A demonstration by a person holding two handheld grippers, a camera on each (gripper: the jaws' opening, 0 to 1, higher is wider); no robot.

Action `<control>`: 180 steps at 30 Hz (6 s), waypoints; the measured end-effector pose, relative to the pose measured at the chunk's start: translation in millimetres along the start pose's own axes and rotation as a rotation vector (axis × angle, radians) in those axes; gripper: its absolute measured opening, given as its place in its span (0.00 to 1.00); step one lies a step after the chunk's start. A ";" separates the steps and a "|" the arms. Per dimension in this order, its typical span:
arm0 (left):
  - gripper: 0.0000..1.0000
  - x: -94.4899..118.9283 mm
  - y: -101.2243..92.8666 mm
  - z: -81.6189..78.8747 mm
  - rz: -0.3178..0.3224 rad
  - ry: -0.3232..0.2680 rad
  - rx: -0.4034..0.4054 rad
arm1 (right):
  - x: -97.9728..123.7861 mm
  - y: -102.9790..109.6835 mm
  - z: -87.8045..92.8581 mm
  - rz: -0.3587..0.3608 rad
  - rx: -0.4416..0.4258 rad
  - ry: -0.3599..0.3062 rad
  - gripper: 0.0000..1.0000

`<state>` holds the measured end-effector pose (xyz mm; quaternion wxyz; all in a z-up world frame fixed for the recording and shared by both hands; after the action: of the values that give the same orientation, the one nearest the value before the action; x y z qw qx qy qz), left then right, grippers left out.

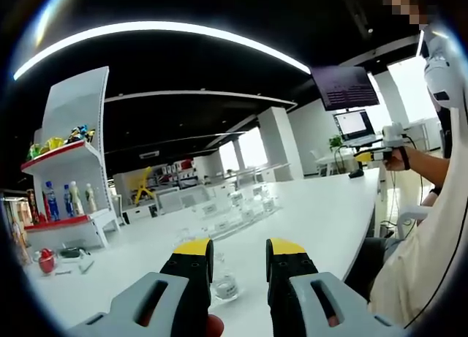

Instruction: Identify the label on the chemical reagent bottle, grasp the chemical reagent bottle, and place it in the designated position on the reagent rack

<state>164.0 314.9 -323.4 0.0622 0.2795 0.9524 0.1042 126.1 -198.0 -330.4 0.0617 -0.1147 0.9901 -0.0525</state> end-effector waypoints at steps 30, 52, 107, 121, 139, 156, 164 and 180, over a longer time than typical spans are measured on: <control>0.29 -1.3 2.4 5.8 -0.002 0.011 0.014 | -1.3 1.1 11.5 -0.001 -0.008 0.029 0.31; 0.29 -3.9 11.1 23.5 -0.039 0.057 0.036 | -1.2 1.4 13.5 0.007 0.001 0.033 0.31; 0.33 -33.7 25.5 62.7 -0.120 0.057 0.234 | -4.8 8.3 15.9 -0.017 -0.025 0.026 0.30; 0.34 -50.0 25.6 83.6 -0.124 0.094 0.229 | -7.8 10.8 23.0 -0.024 -0.032 0.039 0.30; 0.34 -69.8 27.7 96.5 -0.133 0.102 0.236 | -9.2 9.2 33.2 -0.024 -0.043 0.057 0.30; 0.33 -89.5 28.0 98.3 -0.136 0.091 0.260 | -5.0 1.2 30.5 -0.004 -0.043 0.051 0.30; 0.33 -95.1 27.0 95.8 -0.134 0.089 0.253 | -5.0 2.8 30.1 -0.006 -0.043 0.051 0.29; 0.32 -98.5 29.0 99.5 -0.147 0.102 0.251 | -2.3 -0.5 27.2 0.004 -0.039 0.045 0.29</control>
<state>279.0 301.3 -407.3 -0.0141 0.2091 0.9778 -0.0066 132.1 -200.4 -356.9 0.0373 -0.1126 0.9923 -0.0354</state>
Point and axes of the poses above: the point that each gripper's makers call its tool centre point, and the gripper's own axes: x roughly backward along the fingers, y roughly to its left, z roughly out of its underside, the point moved 3 cm from there along x, roughly backward along the fingers, and after that the axes turned 4 degrees about -z, right-handed, at the moved point
